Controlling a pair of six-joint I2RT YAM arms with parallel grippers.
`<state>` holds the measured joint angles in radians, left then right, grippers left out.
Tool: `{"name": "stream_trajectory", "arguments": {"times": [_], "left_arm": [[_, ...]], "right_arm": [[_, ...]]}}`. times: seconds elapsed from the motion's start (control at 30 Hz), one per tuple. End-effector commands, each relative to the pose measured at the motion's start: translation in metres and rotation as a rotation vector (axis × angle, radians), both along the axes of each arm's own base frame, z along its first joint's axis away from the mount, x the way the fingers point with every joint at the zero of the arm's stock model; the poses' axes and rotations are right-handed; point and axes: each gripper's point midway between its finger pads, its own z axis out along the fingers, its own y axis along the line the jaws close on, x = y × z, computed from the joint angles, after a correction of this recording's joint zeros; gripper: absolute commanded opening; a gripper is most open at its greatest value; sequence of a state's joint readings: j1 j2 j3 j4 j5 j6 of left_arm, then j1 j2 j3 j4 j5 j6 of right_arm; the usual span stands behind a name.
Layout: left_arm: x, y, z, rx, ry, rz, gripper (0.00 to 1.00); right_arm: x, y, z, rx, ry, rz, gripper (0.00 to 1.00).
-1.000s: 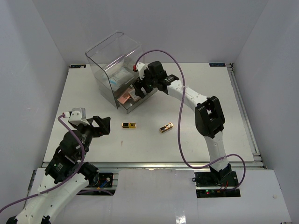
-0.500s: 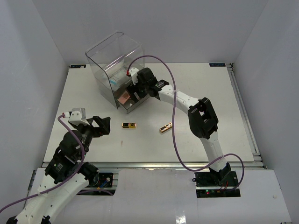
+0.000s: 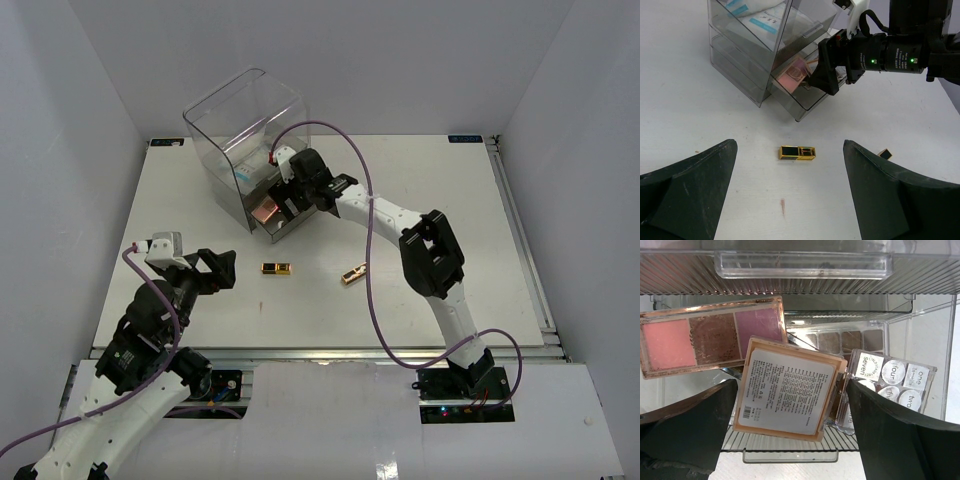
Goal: Organize the makeup
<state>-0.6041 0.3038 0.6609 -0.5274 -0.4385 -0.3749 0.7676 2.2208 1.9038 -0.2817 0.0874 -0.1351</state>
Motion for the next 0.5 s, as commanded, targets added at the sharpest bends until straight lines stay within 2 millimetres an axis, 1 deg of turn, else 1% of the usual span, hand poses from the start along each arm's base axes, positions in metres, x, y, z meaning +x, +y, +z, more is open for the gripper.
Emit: {"name": "stream_trajectory", "arguments": {"times": [0.0, 0.1, 0.2, 0.47], "left_arm": [[-0.001, 0.004, -0.001, -0.001, 0.003, 0.016, 0.98], [-0.001, 0.004, -0.001, -0.001, 0.002, 0.016, 0.98], [-0.001, 0.004, -0.001, -0.001, 0.002, 0.016, 0.98], [0.0, 0.004, -0.003, 0.004, 0.009, 0.019, 0.98]], "right_arm": [[0.024, -0.013, 0.016, -0.018, -0.094, -0.089, 0.99], [0.031, -0.018, 0.024, -0.018, -0.126, -0.128, 0.95], [0.037, -0.017, 0.028, -0.009, -0.145, -0.149, 0.92], [0.05, -0.004, 0.027, 0.018, -0.162, -0.152, 0.89]]}}
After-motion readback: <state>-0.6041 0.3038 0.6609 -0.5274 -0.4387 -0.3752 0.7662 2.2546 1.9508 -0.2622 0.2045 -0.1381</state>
